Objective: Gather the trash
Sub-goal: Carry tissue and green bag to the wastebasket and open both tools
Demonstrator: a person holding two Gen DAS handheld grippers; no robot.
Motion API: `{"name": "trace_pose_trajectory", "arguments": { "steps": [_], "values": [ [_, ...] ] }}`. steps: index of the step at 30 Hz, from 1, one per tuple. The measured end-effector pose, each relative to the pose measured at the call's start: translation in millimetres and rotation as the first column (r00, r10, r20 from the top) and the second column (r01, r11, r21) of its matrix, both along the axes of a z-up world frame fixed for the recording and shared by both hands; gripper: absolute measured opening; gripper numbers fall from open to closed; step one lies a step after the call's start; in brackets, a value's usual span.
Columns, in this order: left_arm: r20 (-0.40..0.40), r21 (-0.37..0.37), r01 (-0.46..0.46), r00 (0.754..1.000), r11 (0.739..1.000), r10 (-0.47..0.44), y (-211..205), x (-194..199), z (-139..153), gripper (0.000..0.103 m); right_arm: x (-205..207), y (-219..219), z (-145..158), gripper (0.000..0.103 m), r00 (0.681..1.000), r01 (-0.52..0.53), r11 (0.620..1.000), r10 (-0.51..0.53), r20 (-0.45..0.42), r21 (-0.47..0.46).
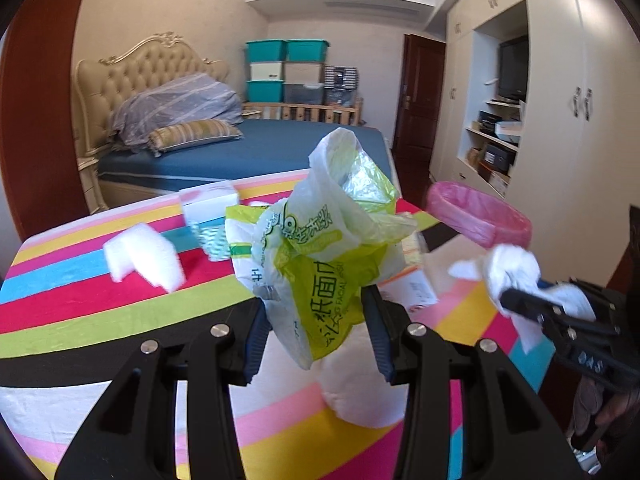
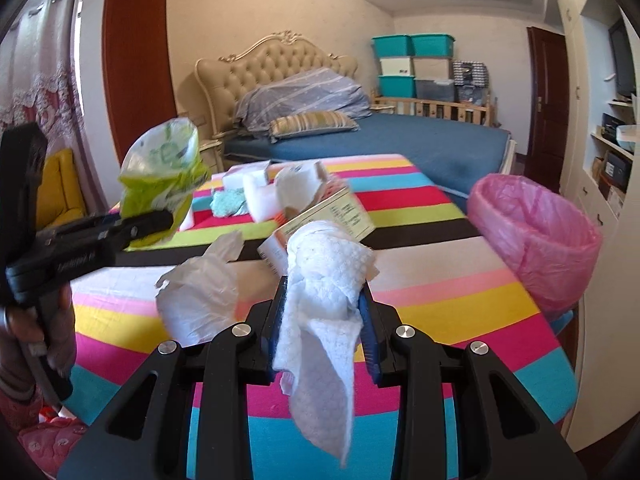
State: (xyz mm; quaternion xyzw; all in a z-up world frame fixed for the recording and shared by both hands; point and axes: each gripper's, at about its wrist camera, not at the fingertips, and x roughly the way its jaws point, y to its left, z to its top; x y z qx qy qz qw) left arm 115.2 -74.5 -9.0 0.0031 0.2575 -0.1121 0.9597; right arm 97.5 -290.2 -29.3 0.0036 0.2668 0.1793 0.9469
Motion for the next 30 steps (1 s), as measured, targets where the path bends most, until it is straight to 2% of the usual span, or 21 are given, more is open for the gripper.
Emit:
{"name": "trace_pose_trajectory", "arguments": {
  "steps": [12,24,30],
  "values": [
    [0.046,0.017,0.11,0.993,0.994,-0.11,-51,-11,2,0.043,-4,-27,18,0.032,0.995,0.074,0.997,-0.074,0.073,0.008],
    [0.012,0.043,0.213,0.977,0.976,-0.213,-100,18,3,0.043,-2,-70,22,0.032,0.981,0.166,0.986,-0.168,0.091,0.029],
    [-0.054,-0.008,0.283,0.958,0.959,-0.283,-134,46,1,0.043,3,-99,27,0.032,0.97,0.219,0.975,-0.223,0.096,0.045]
  ]
}}
